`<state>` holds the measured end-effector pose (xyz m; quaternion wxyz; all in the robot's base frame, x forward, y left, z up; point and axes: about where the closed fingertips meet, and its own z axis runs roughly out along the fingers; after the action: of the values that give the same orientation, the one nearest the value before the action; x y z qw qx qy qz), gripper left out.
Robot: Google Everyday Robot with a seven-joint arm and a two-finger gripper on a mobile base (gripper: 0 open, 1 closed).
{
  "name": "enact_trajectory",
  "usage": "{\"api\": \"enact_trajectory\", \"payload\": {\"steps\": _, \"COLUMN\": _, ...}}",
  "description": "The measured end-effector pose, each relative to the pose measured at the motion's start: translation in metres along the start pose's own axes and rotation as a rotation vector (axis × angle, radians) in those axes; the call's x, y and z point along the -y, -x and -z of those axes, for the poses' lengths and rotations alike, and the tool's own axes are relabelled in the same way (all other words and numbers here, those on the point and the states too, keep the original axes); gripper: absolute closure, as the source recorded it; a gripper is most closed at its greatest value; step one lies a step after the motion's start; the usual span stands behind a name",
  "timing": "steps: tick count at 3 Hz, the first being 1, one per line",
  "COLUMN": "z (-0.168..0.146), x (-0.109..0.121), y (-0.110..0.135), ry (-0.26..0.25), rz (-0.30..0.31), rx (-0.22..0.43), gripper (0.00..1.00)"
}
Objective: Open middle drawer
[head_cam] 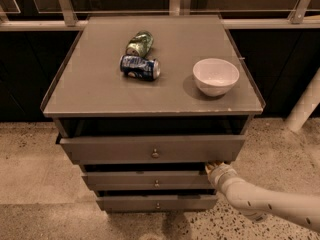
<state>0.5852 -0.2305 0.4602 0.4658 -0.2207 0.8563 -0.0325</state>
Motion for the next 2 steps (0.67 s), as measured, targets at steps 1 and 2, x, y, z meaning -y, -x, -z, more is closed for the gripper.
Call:
{"api": "enact_trajectory", "payload": {"steps": 1, "z": -0.0047, "x": 0.0020, "y": -0.0073, "ry": -0.016, "rz": -0.012, "rx": -0.013, "gripper": 1.00}}
{"api": "enact_trajectory", "payload": {"steps": 2, "z": -0.0083, "x": 0.0029, "y": -0.0161, "ry": -0.028, "rz": -0.025, "rx": -0.032, "gripper": 1.00}}
